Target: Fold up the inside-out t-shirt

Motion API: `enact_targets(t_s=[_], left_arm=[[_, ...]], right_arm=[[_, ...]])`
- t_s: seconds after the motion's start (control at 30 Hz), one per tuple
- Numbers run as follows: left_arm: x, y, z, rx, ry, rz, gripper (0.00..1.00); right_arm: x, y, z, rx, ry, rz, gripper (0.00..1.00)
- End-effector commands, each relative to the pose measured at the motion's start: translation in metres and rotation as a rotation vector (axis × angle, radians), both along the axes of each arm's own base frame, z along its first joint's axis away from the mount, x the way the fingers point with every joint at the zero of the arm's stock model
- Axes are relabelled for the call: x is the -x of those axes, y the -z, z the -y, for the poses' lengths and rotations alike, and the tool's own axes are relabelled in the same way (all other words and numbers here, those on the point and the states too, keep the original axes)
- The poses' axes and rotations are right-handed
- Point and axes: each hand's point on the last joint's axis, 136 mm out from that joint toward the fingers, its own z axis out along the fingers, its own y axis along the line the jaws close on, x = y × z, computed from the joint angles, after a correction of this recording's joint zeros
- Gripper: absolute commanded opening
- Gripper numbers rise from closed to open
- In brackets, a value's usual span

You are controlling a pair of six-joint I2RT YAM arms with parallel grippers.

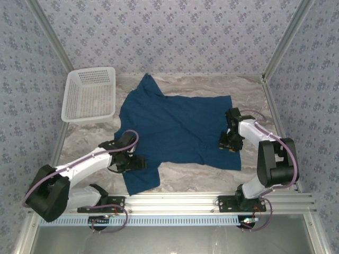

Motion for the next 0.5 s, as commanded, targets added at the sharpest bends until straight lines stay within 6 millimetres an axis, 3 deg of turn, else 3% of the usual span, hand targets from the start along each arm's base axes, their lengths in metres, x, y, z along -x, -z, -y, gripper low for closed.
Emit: enact_targets(t_s=[0.0, 0.07, 0.2, 0.33, 0.47], left_arm=[[-0.007, -0.016, 0.004, 0.026, 0.016, 0.044, 0.74], [-0.023, -0.035, 0.011, 0.048, 0.041, 0.124, 0.74], [-0.067, -0.069, 0.026, 0.084, 0.048, 0.282, 0.75], [-0.113, -0.076, 0.032, 0.092, 0.003, 0.364, 0.75], [-0.156, -0.075, 0.036, 0.098, -0.045, 0.422, 0.75]], right_arm=[[-0.002, -0.009, 0.004, 0.014, -0.007, 0.039, 0.45], [-0.022, -0.022, -0.007, -0.035, -0.02, 0.128, 0.46], [-0.082, -0.051, -0.018, -0.086, -0.002, 0.333, 0.46], [-0.148, -0.058, -0.017, -0.101, 0.062, 0.474, 0.46], [-0.208, -0.049, -0.015, -0.128, 0.113, 0.585, 0.46]])
